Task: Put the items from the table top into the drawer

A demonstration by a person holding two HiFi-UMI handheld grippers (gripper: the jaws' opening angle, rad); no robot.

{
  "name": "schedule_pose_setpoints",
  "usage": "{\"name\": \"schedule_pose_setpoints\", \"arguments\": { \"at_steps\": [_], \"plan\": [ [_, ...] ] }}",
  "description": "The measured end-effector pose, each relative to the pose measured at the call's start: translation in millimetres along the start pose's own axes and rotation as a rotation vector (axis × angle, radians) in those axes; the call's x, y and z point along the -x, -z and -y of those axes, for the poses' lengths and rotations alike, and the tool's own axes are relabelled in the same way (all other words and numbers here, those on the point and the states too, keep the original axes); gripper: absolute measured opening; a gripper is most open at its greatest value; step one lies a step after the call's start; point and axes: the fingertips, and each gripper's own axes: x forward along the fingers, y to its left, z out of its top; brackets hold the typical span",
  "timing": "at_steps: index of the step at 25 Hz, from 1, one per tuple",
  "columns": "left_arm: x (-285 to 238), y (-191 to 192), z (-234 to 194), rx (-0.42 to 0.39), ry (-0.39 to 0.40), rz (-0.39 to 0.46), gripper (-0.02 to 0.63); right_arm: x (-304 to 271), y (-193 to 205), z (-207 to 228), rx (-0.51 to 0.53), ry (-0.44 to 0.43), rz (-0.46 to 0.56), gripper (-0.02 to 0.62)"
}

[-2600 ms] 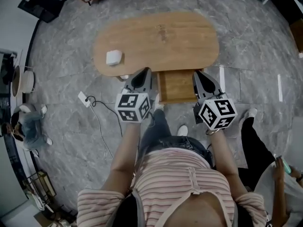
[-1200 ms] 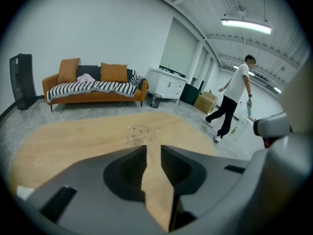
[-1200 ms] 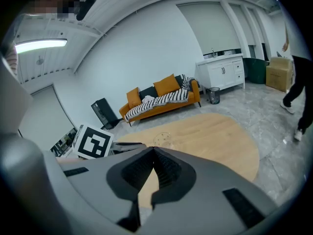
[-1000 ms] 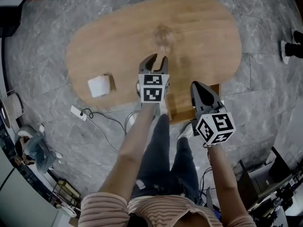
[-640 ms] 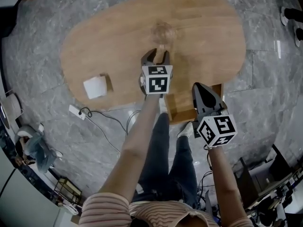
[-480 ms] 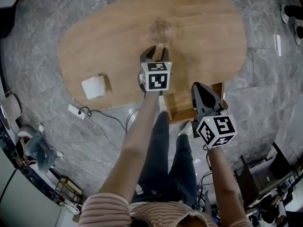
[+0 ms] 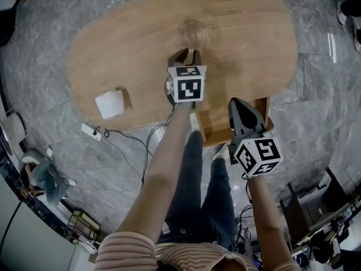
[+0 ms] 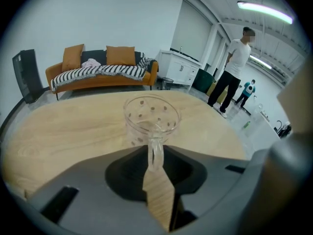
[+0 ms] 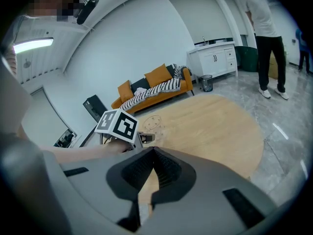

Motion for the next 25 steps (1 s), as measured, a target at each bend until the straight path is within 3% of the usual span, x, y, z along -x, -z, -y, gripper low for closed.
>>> {"name": "schedule_pose_setpoints", "arguments": {
  "at_steps": [14, 25],
  "plan": [
    [6, -2, -9, -0.031, 0.013, 0.032, 0.048, -4, 2, -2, -0.002, 0.007, -0.011, 0.008],
    [66, -14, -6, -0.154, 0.021, 0.12, 0.048, 9, -5, -14, 0.0, 0.013, 0.022, 0.009]
  ]
}}
